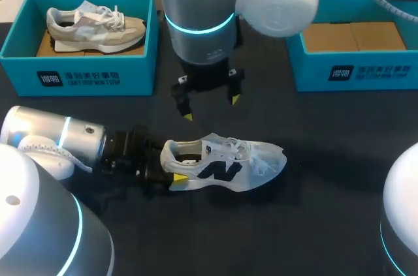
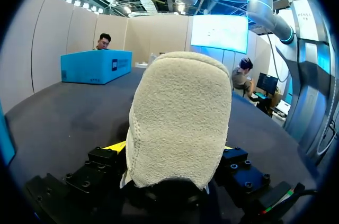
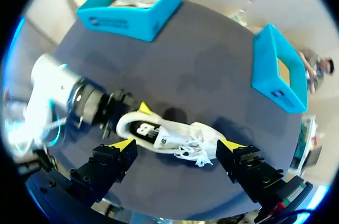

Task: Take the shoe out of the shoebox, open the shoe tongue, remove and reinsert the insole, then place the shoe into the shoebox

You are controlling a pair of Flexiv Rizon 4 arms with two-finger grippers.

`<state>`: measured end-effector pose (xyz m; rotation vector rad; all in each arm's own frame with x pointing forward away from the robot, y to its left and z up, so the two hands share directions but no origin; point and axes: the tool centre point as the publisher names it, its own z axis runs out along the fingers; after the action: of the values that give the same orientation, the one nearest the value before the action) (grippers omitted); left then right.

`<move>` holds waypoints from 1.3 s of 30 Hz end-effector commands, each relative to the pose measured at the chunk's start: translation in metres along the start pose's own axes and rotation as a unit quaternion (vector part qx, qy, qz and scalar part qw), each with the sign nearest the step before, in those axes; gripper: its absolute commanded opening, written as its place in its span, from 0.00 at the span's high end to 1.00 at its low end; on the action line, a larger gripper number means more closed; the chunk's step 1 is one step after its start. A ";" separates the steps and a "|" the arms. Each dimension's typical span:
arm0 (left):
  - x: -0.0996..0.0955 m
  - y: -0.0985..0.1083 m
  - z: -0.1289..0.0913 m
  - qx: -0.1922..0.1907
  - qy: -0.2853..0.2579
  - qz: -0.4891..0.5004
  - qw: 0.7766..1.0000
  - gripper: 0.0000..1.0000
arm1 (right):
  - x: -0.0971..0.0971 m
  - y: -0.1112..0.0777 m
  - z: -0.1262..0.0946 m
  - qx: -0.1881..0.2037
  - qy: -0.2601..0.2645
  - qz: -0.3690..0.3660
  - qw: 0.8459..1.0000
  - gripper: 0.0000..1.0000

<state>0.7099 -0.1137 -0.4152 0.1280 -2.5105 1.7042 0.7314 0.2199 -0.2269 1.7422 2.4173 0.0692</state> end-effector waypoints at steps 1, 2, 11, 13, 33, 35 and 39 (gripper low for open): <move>0.001 0.002 0.002 -0.001 0.000 0.000 1.000 1.00 | 0.005 -0.001 0.014 -0.005 -0.031 0.091 0.995 0.00; 0.001 0.002 0.002 -0.001 0.000 0.000 1.000 1.00 | 0.005 -0.002 0.014 0.002 -0.044 0.099 0.994 0.00; 0.001 0.002 0.002 -0.001 0.000 0.000 1.000 1.00 | 0.011 -0.006 0.022 0.004 -0.086 0.161 0.983 0.00; 0.001 0.002 0.002 -0.001 0.000 0.000 1.000 1.00 | 0.014 -0.007 0.027 0.007 -0.096 0.171 0.981 0.00; 0.001 0.002 0.002 -0.001 0.000 0.000 1.000 1.00 | 0.048 -0.028 0.064 0.028 -0.095 0.163 0.982 0.00; 0.001 0.002 0.002 -0.001 0.000 0.000 1.000 1.00 | 0.051 -0.029 0.071 0.034 -0.096 0.162 0.982 0.00; 0.001 0.002 0.002 -0.001 0.000 0.000 1.000 1.00 | 0.055 -0.030 0.083 0.040 -0.098 0.161 0.981 0.00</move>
<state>0.7098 -0.1138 -0.4151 0.1277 -2.5103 1.7043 0.7038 0.2478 -0.3061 1.9881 2.1152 -0.1494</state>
